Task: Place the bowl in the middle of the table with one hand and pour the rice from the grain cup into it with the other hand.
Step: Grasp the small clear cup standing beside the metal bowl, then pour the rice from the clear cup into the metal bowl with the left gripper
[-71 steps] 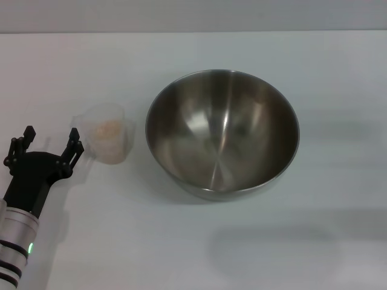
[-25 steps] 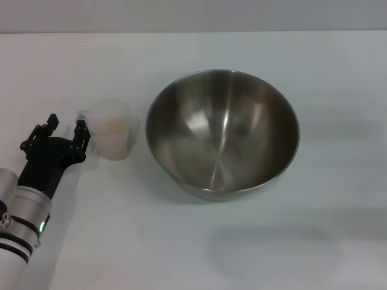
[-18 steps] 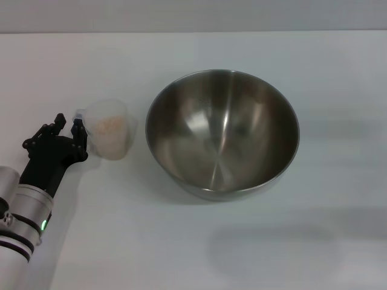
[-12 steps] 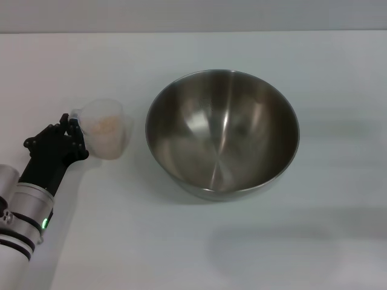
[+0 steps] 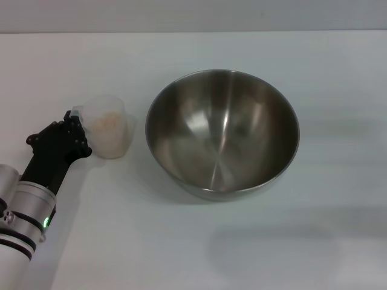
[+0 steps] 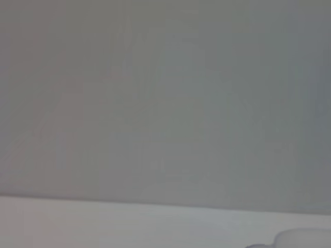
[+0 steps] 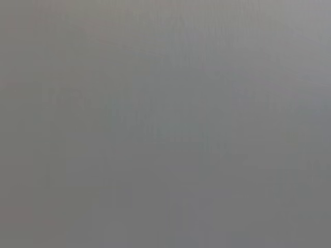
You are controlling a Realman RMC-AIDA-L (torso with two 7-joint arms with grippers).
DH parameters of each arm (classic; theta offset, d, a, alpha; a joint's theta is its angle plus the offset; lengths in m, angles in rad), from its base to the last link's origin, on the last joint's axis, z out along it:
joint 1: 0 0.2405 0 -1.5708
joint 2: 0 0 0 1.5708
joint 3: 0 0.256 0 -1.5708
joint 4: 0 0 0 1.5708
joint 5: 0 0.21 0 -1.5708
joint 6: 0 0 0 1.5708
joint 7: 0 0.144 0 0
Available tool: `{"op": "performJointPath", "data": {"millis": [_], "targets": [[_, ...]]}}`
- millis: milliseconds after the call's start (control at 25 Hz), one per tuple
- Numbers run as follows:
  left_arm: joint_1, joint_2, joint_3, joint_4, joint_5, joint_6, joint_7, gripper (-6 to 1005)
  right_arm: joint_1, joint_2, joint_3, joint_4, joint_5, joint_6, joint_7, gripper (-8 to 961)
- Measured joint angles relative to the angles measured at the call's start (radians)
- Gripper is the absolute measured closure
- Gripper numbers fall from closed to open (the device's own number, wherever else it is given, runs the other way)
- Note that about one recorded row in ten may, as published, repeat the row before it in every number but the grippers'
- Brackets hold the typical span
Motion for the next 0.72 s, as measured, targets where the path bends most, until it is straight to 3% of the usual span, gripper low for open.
{"op": "performJointPath", "data": {"millis": [360,720], "targets": [[-0.019,0.003,0.013,0.001,0.002,0.087,0.053,965,0.003,0.000,0.000,0.001,0.000,0.000,0.000,550],[-0.135,0.010,0.009,-0.008,0.004,0.244,0.440,973,0.004,0.000,0.004,0.001,0.000,0.012,0.000,550]]}}
